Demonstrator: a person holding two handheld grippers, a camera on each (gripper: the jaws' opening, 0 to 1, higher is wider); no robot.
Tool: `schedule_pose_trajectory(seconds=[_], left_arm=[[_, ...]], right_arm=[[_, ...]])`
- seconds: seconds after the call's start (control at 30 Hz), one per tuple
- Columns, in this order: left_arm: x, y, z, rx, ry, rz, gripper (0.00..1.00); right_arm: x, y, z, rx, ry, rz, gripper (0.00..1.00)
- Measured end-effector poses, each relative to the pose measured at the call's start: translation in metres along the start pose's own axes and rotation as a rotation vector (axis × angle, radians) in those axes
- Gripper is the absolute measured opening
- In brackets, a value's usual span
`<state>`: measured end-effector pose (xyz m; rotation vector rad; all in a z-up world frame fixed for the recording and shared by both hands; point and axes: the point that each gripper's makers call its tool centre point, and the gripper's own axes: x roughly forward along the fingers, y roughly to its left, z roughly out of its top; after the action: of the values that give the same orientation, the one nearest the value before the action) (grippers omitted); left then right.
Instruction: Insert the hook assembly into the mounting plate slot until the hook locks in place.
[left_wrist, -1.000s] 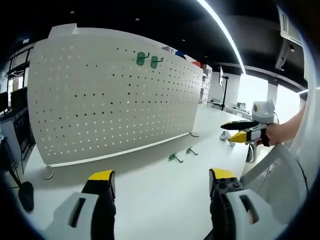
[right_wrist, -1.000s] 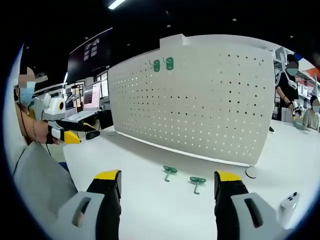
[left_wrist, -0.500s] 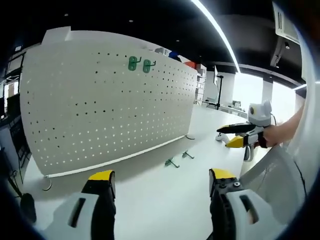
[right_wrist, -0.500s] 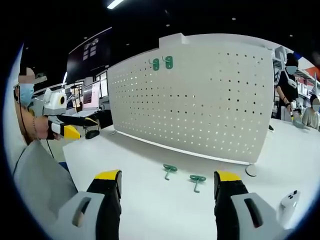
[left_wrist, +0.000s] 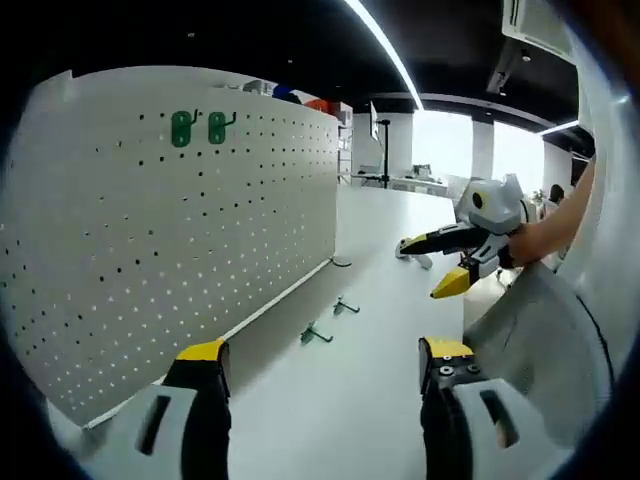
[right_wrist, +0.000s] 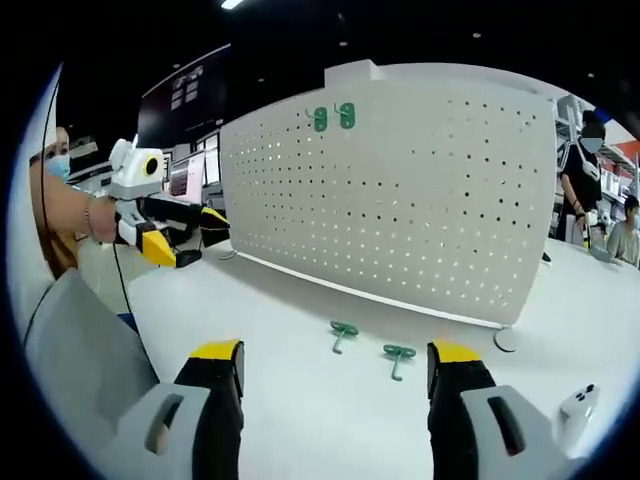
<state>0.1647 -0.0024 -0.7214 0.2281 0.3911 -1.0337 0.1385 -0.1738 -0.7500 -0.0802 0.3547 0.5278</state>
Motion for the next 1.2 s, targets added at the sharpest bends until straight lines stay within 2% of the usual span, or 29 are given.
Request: schedule_pose_trajectory(seconds=[0.07, 0.5, 0.73, 0.83, 0.87, 0.97, 1.07, 1.2], left_arm=[[0.006, -0.002, -0.002, 0.033, 0.036, -0.027, 0.79], [0.034, -0.01, -0.008, 0.161, 0.164, -0.158, 0.8], [0.046, -0.012, -0.009, 0.212, 0.208, -0.211, 0.79], [0.052, -0.009, -0.013, 0.227, 0.226, -0.234, 0.79], [0.054, -0.007, -0.017, 0.236, 0.248, -0.237, 0.79], [0.058, -0.005, -0.019, 0.273, 0.268, -0.255, 0.79], [0.063, -0.001, -0.02, 0.267, 0.281, -0.269, 0.79], [0.071, 0.005, -0.022, 0.298, 0.309, -0.277, 0.79]], right_arm=[[0.0, 0.0, -0.001, 0.001, 0.003, 0.0, 0.73], [-0.001, -0.002, -0.002, 0.014, 0.002, -0.008, 0.73], [-0.001, -0.003, 0.0, 0.026, -0.006, -0.012, 0.72], [-0.002, -0.004, -0.001, 0.035, -0.007, -0.013, 0.72], [-0.002, -0.005, -0.001, 0.042, -0.009, -0.013, 0.72], [-0.002, -0.005, -0.002, 0.047, -0.009, -0.016, 0.72], [-0.002, -0.005, -0.003, 0.051, -0.004, -0.017, 0.72], [-0.002, -0.005, -0.003, 0.048, -0.001, -0.016, 0.72]])
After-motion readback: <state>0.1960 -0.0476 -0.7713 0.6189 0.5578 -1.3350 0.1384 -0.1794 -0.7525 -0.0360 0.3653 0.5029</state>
